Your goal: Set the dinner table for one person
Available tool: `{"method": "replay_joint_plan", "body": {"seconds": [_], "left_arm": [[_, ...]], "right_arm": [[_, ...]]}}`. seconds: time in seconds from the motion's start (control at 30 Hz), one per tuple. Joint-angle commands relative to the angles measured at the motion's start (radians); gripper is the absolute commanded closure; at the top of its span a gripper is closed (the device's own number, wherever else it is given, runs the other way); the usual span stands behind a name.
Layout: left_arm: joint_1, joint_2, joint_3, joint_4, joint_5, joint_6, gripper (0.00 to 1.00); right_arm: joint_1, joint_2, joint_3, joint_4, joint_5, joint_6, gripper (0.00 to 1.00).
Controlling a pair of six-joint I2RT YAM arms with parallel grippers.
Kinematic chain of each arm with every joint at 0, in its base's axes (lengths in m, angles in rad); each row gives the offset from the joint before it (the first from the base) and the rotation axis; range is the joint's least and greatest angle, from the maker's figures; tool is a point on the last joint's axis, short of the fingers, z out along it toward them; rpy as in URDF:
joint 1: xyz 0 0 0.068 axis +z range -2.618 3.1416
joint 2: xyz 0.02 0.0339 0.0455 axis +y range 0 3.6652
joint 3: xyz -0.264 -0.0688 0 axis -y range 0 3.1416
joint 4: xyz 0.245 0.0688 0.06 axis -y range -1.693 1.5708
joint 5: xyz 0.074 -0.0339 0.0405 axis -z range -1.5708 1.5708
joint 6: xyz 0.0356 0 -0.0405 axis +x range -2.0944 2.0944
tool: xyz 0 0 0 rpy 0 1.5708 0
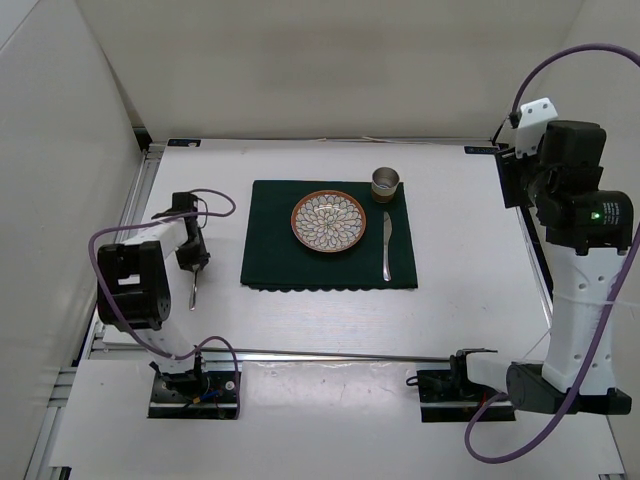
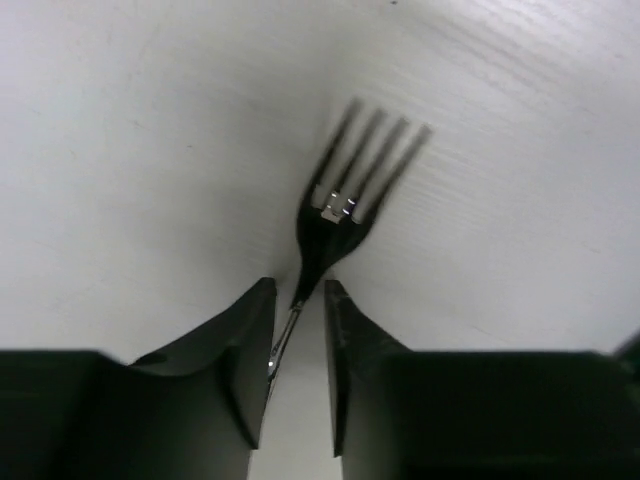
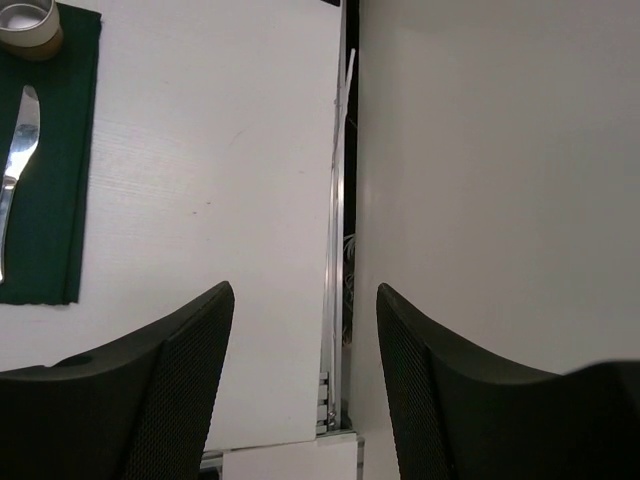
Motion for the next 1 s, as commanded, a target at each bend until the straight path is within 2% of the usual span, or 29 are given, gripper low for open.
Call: {"method": "replay_joint_plan", "body": {"seconds": [0.0,0.07,0.2,0.27,0.33,0.5,0.57,0.63,0.7,0.73,0.8,0.87,0.97], "left_arm": [[0.028,-0.034,-0.057,-0.015,-0.044,0.113,0.65],[0.052,-0.054,-0.100,-0.015,-0.044,0.139,0.71],[0.097,-0.051,-0.105,-0.024,-0.035,0.152,0.73],[0.106,-0.028,-0.105,-0.024,-0.009,0.152,0.79],[0.117,-0.003,-0.086,-0.024,0.012,0.141,0.90],[0.129,0.046,-0.043,-0.033,0.094,0.098,0.90],[0.115,0.023,0.015,-0.045,0.104,0.089,0.90],[0.089,0.011,0.151,-0.083,0.105,0.078,0.90],[0.071,0.020,0.278,-0.192,0.092,0.055,0.90],[0.051,0.038,0.399,-0.227,0.092,0.043,0.90],[0.016,0.057,0.498,-0.295,0.069,0.043,0.90],[-0.038,0.080,0.576,-0.366,0.049,0.032,0.90],[-0.087,0.100,0.599,-0.402,0.106,-0.005,0.90]], "right_arm": [[-0.004,0.015,0.032,0.038,0.040,-0.022,0.37],[-0.004,0.025,0.032,0.052,0.040,-0.022,0.37],[-0.004,0.046,0.052,0.065,0.040,-0.010,0.37],[-0.004,0.046,0.073,0.065,0.030,-0.010,0.37],[-0.004,0.057,0.087,0.065,0.030,-0.010,0.37],[-0.004,0.066,0.124,0.065,0.030,-0.010,0.37],[-0.004,0.066,0.124,0.065,0.030,-0.010,0.37],[-0.004,0.066,0.112,0.065,0.041,-0.010,0.37],[-0.004,0.054,0.083,0.084,0.053,-0.010,0.37],[-0.004,0.054,0.070,0.085,0.053,-0.010,0.37],[-0.004,0.045,0.058,0.085,0.053,-0.010,0.37],[-0.004,0.045,0.058,0.094,0.053,-0.001,0.37],[-0.004,0.045,0.058,0.094,0.053,-0.001,0.37]]}}
